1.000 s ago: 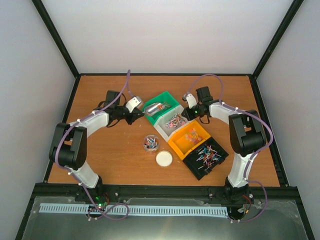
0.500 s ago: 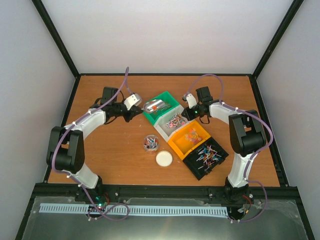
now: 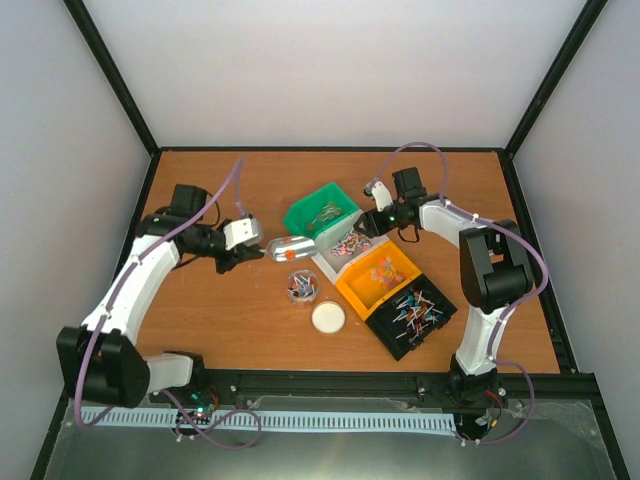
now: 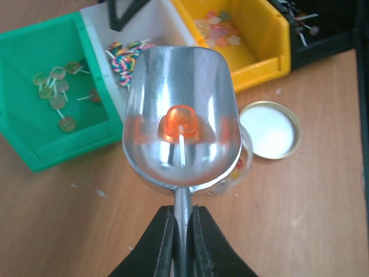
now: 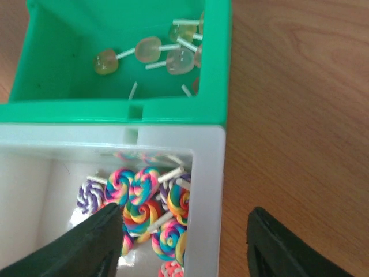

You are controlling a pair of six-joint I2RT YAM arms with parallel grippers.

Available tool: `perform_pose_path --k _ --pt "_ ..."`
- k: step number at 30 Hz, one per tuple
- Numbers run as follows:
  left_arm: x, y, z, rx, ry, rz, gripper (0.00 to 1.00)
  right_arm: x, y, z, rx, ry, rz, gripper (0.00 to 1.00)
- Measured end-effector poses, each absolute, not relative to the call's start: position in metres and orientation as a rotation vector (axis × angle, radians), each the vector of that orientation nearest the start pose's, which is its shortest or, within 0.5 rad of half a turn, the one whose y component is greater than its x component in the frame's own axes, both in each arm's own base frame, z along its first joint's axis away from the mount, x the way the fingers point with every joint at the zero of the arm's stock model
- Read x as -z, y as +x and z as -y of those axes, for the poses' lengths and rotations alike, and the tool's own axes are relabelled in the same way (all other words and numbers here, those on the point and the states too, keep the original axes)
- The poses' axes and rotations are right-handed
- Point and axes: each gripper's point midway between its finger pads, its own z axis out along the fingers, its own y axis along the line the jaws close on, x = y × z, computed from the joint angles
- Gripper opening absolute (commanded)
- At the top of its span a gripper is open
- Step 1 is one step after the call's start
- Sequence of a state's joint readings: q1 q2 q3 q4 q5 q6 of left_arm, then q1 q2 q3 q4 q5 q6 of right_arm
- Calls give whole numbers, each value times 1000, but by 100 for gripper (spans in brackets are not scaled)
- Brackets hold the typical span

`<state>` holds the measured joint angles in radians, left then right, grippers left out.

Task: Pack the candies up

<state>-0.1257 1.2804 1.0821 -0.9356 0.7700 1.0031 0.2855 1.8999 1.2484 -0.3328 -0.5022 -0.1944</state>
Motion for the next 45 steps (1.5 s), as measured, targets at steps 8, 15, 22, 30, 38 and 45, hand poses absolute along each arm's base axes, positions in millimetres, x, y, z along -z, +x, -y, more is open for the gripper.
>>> perform_pose_path --k 8,15,22,30,38,45 --pt "-192 217 143 627 1532 -1902 1 -83 418 -209 -686 -804 -2384 72" --pt "-175 206 130 586 1567 -2004 1 -104 415 -195 -677 -794 -2371 84" --pt "-162 203 124 578 1613 -2105 1 -132 414 -181 -653 -775 -2328 86" --pt "-157 209 125 462 1708 -2162 1 -122 404 -178 -659 -787 -2370 85" --pt "-160 218 125 334 1749 -2216 1 -110 395 -172 -638 -789 -2416 84" --pt "-162 210 128 285 1799 -2246 1 -107 395 -169 -611 -784 -2427 81"
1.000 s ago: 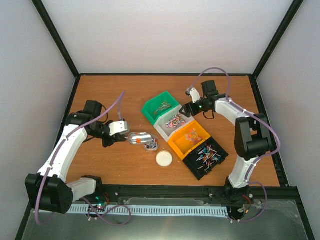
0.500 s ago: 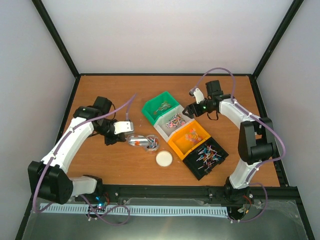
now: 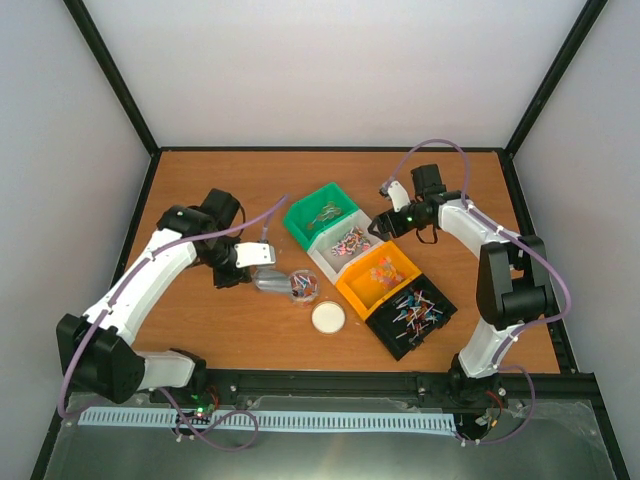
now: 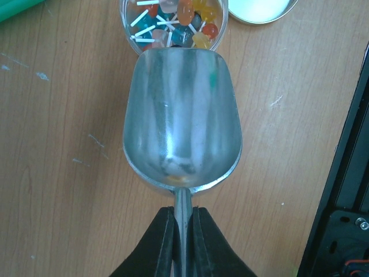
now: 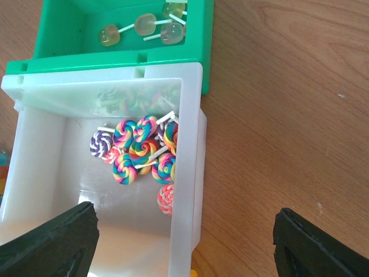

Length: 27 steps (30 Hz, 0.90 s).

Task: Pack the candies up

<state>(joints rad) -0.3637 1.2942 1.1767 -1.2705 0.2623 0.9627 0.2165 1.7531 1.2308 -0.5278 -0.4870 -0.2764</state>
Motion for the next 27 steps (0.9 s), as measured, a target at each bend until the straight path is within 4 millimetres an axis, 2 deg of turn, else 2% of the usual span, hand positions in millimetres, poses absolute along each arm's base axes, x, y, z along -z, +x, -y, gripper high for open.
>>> perform_pose_path --k 6,10,15,21,24,27 --pt "-176 218 128 261 1744 -2301 1 -104 393 -167 -599 -781 -2439 77" --pt "-196 235 143 246 1661 -2343 1 -101 387 -163 -578 -777 -2455 71" --pt "-208 255 185 251 1603 -2432 1 -98 384 -159 -555 -767 -2472 59" --pt "-213 292 226 227 1474 -2551 1 -93 382 -158 -560 -751 -2487 47" --pt "-208 299 247 208 1465 -2597 1 -93 381 -160 -577 -744 -2487 42" --pt "-194 296 263 163 1502 -2639 1 -93 381 -162 -595 -738 -2486 40"
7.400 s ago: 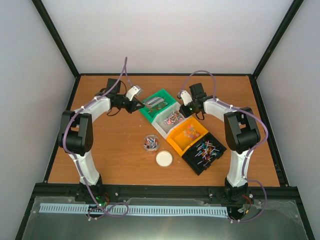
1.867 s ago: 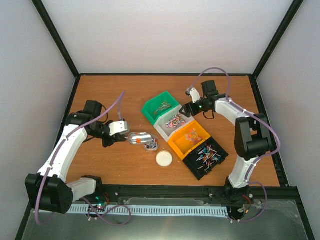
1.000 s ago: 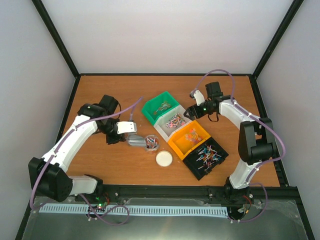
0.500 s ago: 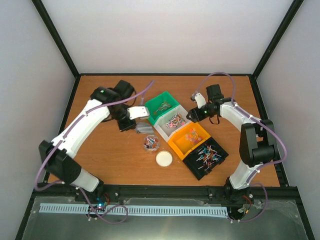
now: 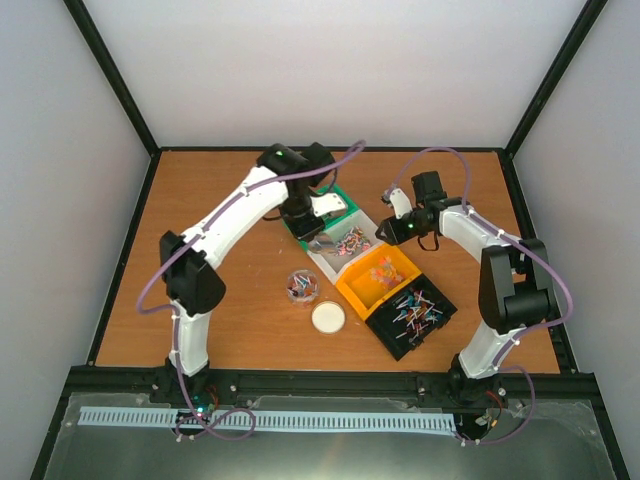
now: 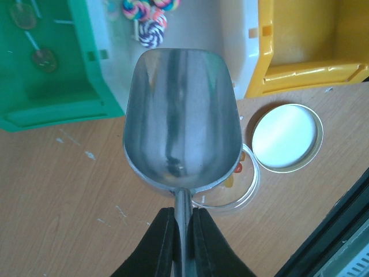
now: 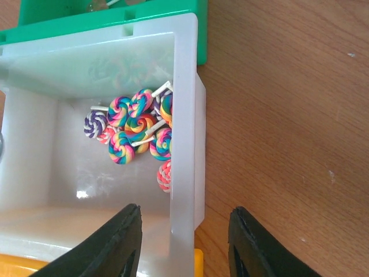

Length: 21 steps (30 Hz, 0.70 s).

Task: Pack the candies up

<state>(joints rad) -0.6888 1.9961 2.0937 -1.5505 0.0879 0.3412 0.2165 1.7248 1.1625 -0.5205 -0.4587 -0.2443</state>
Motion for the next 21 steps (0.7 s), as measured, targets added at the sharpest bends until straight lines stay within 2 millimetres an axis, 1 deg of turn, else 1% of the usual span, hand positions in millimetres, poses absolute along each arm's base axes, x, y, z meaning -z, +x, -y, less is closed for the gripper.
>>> perform_pose_path --k 4,7,12,18,21 --pt "-174 287 268 53 1569 -2690 1 -92 380 -163 -613 -734 -2487 37" --pt "-163 288 268 -19 1593 -2715 1 -90 379 -165 -632 -730 -2484 33" --pt "-152 305 271 -118 1592 -2707 1 -87 377 -167 -658 -718 -2491 28" --pt "-133 317 276 -178 1616 -2705 1 -87 377 -170 -681 -718 -2482 25" --pt "-133 321 278 -187 1626 -2691 1 -86 378 -171 -689 -719 -2480 20"
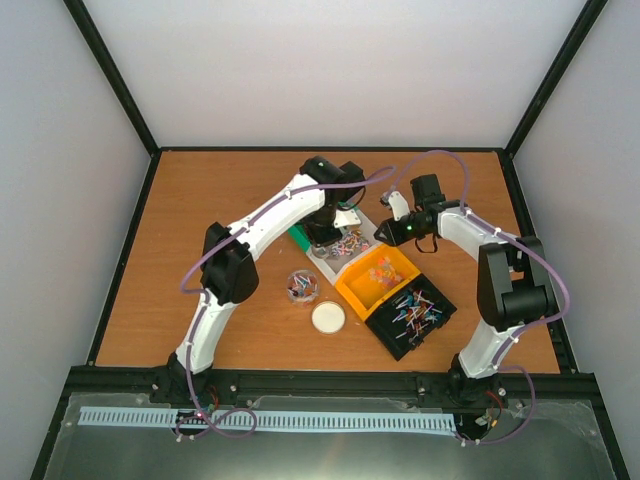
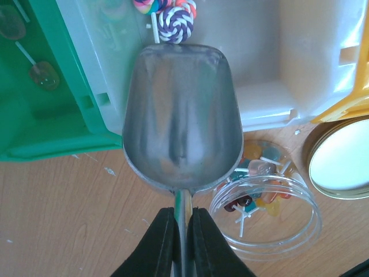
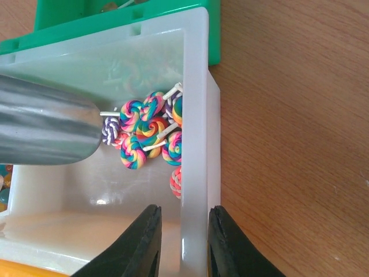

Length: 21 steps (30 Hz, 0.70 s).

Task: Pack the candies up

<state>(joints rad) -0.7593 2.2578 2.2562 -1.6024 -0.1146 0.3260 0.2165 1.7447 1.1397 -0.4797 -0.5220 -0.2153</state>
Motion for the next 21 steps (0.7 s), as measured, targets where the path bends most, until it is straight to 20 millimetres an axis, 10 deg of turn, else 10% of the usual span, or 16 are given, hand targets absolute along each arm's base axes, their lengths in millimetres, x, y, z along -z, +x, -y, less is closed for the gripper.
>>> perform_pose_path --k 21 --pt "-96 343 316 186 1343 -2512 1 -85 386 -167 -682 -690 -2466 3"
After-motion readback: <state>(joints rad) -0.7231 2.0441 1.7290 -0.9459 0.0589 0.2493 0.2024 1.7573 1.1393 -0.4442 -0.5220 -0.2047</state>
